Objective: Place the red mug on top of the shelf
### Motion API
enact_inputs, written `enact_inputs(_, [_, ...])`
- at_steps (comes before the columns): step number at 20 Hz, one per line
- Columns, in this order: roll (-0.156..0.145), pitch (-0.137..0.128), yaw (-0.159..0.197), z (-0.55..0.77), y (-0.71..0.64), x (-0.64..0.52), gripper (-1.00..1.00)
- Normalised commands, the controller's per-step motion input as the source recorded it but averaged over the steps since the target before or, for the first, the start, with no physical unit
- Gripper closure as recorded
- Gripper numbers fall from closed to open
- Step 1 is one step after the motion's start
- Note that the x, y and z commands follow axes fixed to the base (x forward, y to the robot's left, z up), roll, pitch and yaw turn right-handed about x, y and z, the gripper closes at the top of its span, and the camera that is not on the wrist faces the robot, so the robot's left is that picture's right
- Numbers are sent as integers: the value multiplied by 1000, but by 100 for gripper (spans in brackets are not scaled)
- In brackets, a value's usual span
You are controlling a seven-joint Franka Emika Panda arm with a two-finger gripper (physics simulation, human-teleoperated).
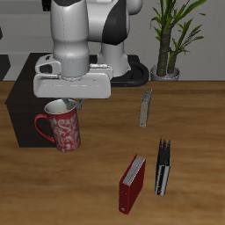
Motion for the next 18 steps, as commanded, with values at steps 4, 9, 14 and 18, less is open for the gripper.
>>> enact_inputs(4, [-20,-69,3,627,-134,-282,100])
enact_inputs(9, [-36,-41,-29,637,-204,-359,100])
enact_inputs(14, [-22,-19,-27,437,-201,-345,100])
enact_inputs(18, [-14,5,-8,324,-199,-424,100])
